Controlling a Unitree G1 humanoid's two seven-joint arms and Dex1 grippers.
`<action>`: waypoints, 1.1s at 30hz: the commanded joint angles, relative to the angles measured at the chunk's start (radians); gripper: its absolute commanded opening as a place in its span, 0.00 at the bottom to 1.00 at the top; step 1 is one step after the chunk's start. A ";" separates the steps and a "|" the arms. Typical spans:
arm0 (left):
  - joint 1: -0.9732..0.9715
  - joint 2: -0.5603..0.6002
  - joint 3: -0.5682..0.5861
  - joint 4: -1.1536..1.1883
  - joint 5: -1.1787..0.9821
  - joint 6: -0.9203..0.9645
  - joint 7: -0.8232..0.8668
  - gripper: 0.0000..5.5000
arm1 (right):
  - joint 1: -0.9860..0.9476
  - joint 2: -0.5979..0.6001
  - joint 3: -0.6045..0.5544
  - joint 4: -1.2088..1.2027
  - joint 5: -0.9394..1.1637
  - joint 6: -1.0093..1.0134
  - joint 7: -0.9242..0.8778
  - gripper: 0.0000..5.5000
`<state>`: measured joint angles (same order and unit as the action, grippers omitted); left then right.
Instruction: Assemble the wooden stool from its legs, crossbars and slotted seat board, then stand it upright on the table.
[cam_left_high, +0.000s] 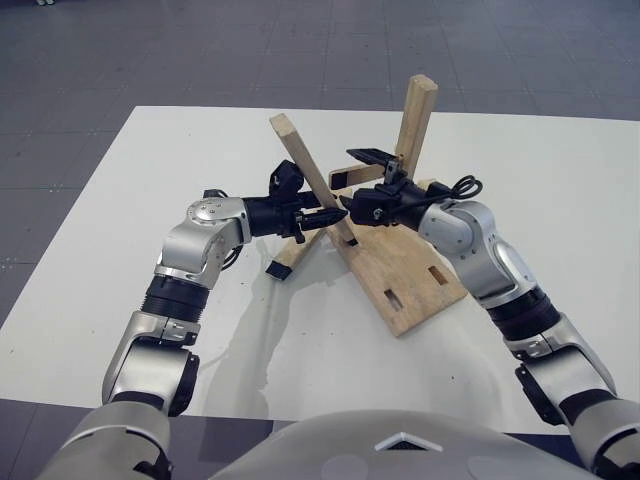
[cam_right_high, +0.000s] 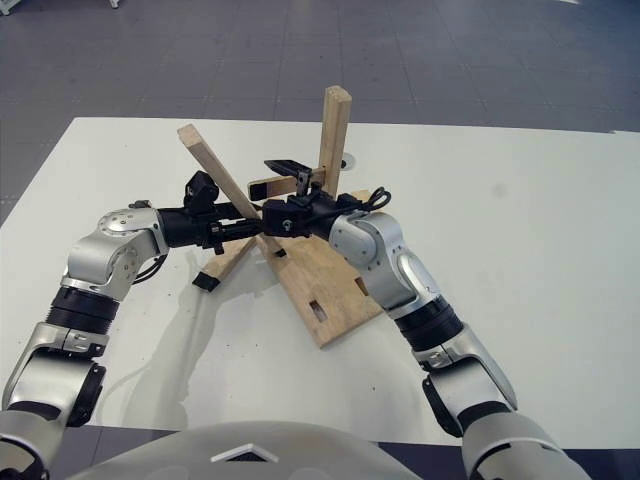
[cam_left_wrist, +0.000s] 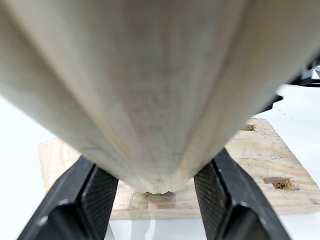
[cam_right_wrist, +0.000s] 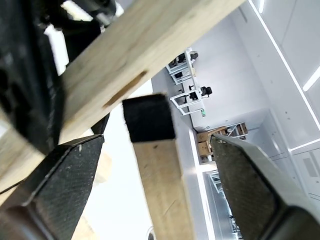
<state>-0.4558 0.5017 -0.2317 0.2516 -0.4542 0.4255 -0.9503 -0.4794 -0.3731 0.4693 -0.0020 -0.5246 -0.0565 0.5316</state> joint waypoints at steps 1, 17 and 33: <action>0.089 0.036 -0.081 0.051 0.122 0.067 0.012 0.37 | 0.024 -0.026 -0.017 -0.029 0.015 -0.003 0.029 0.71; 0.083 0.064 -0.110 0.049 0.122 0.089 -0.025 0.37 | -0.011 0.180 -0.273 -0.320 0.342 0.499 0.005 0.71; 0.094 0.040 -0.116 0.048 0.088 0.123 -0.046 0.37 | -0.087 0.359 -0.293 -0.164 0.502 0.867 -0.149 0.32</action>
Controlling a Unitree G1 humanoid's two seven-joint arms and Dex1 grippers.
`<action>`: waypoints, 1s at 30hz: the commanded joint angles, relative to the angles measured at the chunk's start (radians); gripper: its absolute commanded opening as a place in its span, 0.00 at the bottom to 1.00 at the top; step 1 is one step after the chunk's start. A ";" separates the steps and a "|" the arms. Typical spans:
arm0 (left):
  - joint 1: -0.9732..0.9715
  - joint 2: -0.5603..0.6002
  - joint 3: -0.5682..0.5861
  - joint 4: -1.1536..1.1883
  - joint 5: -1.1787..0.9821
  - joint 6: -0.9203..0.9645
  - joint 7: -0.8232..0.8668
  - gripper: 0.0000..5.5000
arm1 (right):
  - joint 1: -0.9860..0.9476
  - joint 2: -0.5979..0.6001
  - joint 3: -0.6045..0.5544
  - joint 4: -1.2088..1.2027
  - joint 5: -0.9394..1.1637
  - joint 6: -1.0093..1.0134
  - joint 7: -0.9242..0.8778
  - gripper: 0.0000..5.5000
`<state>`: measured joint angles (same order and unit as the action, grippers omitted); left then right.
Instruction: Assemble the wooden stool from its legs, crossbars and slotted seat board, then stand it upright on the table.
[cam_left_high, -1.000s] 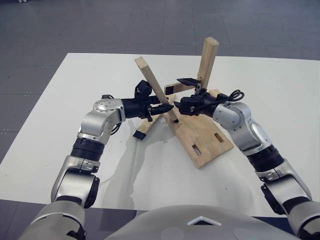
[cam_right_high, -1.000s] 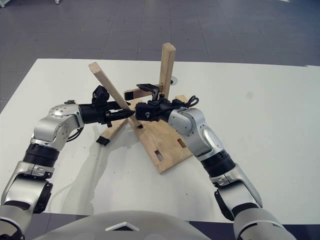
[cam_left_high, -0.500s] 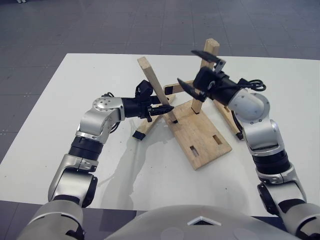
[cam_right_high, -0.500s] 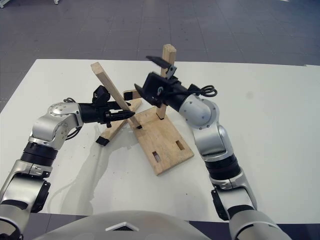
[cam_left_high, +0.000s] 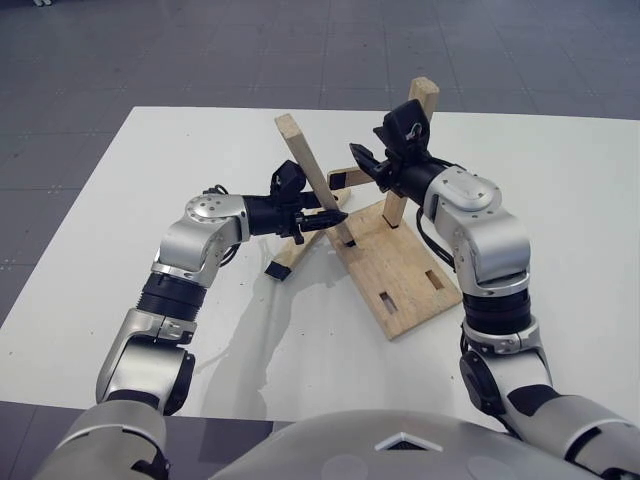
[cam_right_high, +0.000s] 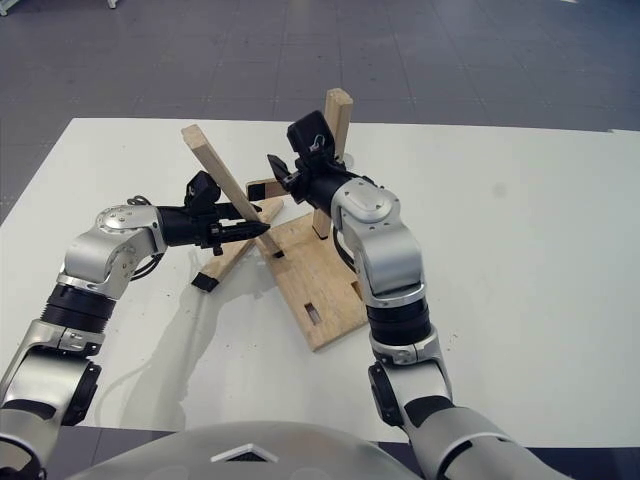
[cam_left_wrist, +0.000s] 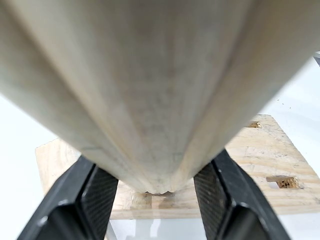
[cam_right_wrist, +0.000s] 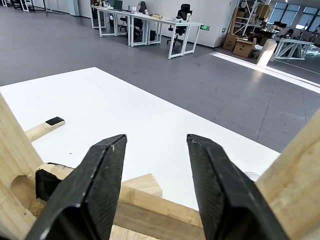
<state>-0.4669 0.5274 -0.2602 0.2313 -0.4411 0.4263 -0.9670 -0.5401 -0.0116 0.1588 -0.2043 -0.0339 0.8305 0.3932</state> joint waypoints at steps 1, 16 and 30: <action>0.101 0.011 -0.089 0.072 0.070 0.130 -0.032 0.37 | -0.029 -0.003 0.022 0.050 0.012 -0.027 -0.013 0.27; 0.099 0.014 -0.108 0.056 0.053 0.162 -0.058 0.37 | -0.056 -0.002 0.030 0.096 0.028 -0.060 -0.029 0.02; 0.117 0.024 -0.098 0.034 0.078 0.145 -0.021 0.37 | 0.072 -0.137 0.075 -0.166 0.097 0.156 0.030 0.02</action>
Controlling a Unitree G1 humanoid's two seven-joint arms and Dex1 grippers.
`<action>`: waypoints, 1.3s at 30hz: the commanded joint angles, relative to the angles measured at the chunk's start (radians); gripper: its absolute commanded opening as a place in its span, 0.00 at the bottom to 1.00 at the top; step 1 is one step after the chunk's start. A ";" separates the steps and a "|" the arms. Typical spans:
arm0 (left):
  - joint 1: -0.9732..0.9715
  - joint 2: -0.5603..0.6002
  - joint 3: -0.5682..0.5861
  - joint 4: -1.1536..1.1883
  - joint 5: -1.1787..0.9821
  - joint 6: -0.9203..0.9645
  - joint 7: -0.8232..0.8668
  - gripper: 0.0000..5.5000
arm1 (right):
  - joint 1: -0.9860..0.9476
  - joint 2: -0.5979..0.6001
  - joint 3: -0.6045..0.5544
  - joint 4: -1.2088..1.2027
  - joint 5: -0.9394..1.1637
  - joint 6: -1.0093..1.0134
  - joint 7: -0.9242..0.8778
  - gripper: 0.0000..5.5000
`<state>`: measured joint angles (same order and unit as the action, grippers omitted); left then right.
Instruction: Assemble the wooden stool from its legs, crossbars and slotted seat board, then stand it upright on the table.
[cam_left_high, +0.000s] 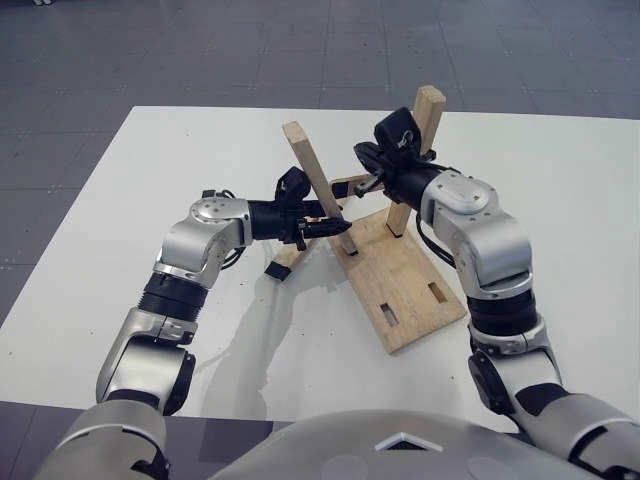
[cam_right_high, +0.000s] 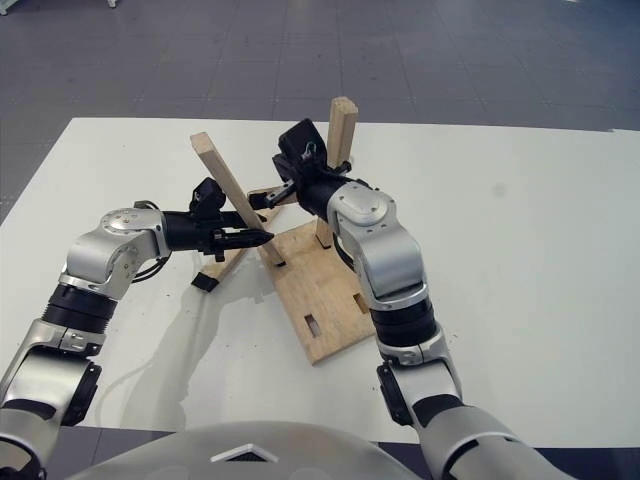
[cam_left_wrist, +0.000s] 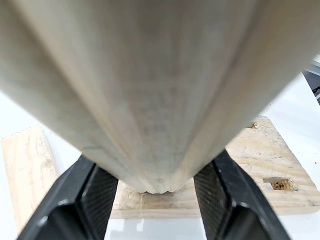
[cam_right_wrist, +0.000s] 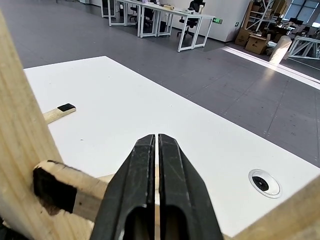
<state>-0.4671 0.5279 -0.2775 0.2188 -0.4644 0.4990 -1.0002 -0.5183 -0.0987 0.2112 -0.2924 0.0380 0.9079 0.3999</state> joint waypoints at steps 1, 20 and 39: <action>0.119 0.023 -0.082 0.047 0.103 0.071 0.013 0.37 | 0.079 -0.083 0.049 -0.092 0.026 0.101 0.038 0.02; 0.121 0.038 -0.154 0.093 0.211 -0.039 0.053 0.37 | 0.148 -0.455 -0.081 -0.093 0.196 0.140 0.318 0.02; -0.073 0.028 -0.179 0.396 0.236 -0.421 -0.209 0.37 | 0.113 -0.221 -0.302 0.120 0.045 0.054 -0.247 0.02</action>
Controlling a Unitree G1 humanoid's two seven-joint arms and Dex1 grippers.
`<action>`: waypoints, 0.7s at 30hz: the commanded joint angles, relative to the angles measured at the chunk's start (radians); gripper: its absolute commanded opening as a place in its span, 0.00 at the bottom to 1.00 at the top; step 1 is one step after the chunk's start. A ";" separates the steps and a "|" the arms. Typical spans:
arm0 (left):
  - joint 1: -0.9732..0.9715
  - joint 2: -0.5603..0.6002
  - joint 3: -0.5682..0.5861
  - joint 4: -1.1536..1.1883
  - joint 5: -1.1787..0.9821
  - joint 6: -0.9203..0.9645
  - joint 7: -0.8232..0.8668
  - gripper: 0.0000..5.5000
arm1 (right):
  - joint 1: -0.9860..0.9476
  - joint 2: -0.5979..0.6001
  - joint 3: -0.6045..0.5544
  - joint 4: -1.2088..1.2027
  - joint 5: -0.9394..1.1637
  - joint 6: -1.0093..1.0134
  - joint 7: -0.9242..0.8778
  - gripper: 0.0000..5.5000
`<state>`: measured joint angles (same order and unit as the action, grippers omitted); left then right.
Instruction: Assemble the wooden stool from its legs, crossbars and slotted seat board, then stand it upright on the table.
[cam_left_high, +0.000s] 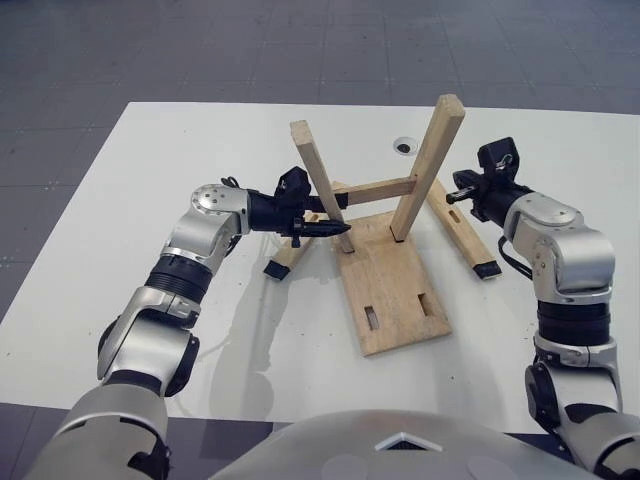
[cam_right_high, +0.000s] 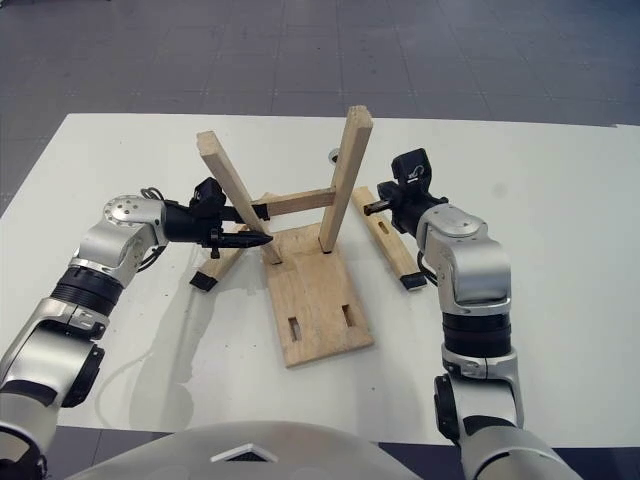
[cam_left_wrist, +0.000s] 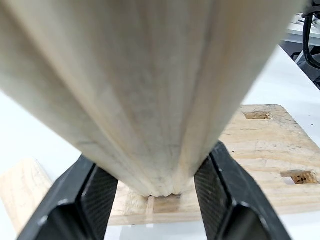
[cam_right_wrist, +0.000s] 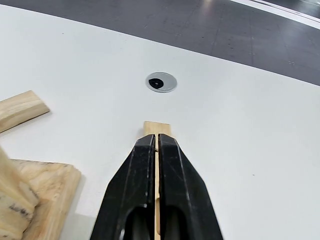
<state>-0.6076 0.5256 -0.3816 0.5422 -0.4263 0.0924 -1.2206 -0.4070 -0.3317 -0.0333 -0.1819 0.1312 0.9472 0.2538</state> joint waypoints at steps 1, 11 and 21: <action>0.070 0.030 -0.076 0.073 0.196 -0.014 0.013 0.37 | 0.006 0.014 -0.046 -0.010 -0.059 0.023 -0.115 0.02; 0.104 -0.005 -0.087 0.062 0.183 0.032 0.026 0.37 | -0.059 0.302 0.150 -0.374 0.186 0.294 -0.015 0.02; 0.108 -0.003 -0.102 0.060 0.162 0.116 -0.030 0.37 | -0.036 0.054 0.201 -0.442 0.246 0.395 0.175 0.02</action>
<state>-0.5915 0.5468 -0.3598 0.5536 -0.4233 0.1161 -1.2314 -0.4103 -0.2640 0.0724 -0.5441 0.2224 1.2918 0.2867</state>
